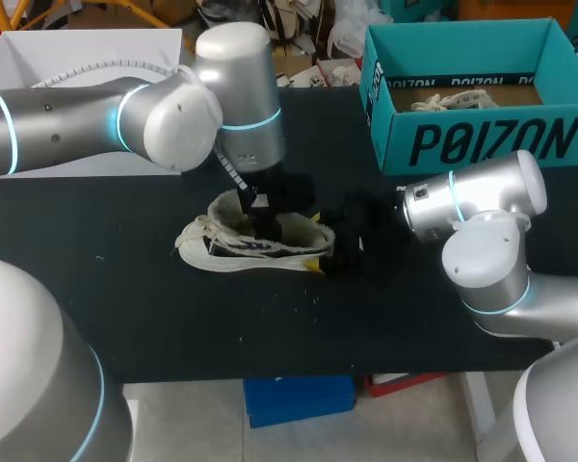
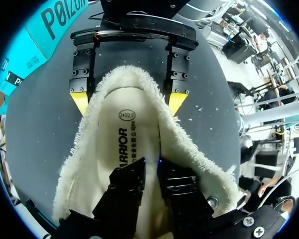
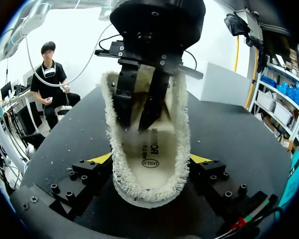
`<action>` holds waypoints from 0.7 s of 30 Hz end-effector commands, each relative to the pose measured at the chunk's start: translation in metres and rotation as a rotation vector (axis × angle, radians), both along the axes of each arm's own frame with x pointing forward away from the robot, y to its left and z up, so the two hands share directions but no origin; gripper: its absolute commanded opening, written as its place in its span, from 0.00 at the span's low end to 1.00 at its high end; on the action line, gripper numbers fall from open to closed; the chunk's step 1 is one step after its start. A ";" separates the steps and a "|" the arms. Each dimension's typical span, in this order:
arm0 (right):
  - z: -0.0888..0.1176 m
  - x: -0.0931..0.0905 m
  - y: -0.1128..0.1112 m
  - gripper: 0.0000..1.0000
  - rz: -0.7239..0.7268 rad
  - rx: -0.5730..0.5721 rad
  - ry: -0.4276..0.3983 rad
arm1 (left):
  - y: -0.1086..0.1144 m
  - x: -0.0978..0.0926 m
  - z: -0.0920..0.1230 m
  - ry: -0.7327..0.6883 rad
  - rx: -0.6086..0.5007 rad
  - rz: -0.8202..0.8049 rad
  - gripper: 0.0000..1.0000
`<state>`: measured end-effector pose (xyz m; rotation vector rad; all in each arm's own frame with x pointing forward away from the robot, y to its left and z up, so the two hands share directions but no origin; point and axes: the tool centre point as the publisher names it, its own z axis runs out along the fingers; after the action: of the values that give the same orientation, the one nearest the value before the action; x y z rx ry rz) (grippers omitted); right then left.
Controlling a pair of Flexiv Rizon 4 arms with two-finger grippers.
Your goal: Take the shoe out of the shoebox, open the shoe tongue, remove and reinsert the insole, then place the shoe into the shoebox
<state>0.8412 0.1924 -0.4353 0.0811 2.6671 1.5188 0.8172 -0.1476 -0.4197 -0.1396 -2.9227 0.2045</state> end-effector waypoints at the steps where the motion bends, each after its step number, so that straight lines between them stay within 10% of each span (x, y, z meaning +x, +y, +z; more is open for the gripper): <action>1: -0.001 0.001 -0.001 0.00 -0.001 0.000 0.001 | 0.003 -0.006 -0.010 -0.050 0.015 0.016 0.19; 21: -0.001 0.001 -0.001 0.00 -0.001 0.000 0.001 | 0.040 0.006 -0.009 -0.569 0.242 0.143 0.19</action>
<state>0.8412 0.1934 -0.4348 0.0805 2.6660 1.5207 0.8294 -0.1150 -0.4239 0.0527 -3.3359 -0.1792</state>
